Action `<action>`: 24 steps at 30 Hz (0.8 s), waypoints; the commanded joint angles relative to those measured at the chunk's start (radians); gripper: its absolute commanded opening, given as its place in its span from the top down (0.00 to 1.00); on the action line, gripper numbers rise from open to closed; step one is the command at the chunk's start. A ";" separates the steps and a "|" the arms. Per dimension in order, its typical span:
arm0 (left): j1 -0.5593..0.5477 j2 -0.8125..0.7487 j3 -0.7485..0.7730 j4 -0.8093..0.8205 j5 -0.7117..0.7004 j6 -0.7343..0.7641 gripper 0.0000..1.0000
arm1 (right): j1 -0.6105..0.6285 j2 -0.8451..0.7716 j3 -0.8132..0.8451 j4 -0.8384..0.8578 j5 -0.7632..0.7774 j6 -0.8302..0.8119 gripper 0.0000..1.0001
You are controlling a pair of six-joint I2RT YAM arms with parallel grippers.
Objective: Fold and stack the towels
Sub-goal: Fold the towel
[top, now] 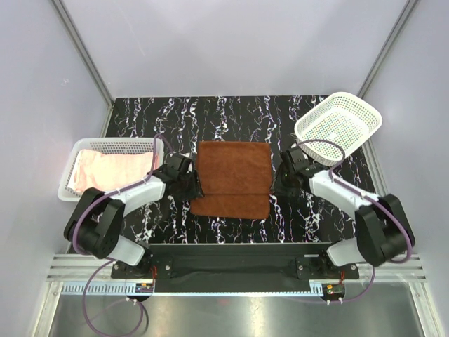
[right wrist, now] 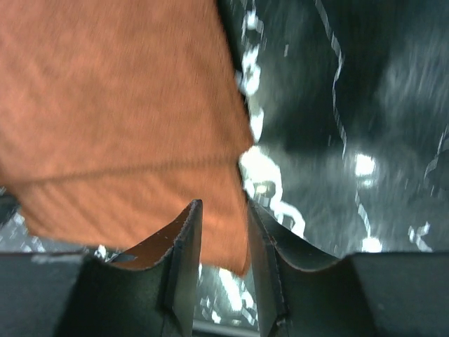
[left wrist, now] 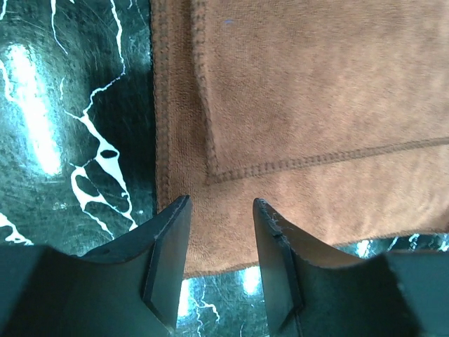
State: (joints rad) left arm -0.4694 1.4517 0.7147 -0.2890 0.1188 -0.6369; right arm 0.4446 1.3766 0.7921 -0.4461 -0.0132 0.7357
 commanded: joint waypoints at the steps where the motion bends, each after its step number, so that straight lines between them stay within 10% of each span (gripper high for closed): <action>1: 0.005 0.019 0.048 0.056 -0.011 0.005 0.55 | -0.021 0.088 0.074 0.029 0.048 -0.078 0.62; 24: 0.005 0.113 0.112 0.040 -0.064 0.020 0.60 | -0.027 0.280 0.102 0.096 0.085 -0.145 0.69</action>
State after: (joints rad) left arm -0.4679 1.5517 0.7925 -0.2855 0.0849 -0.6281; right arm 0.4213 1.6371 0.8909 -0.3637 0.0284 0.6147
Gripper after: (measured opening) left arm 0.403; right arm 0.319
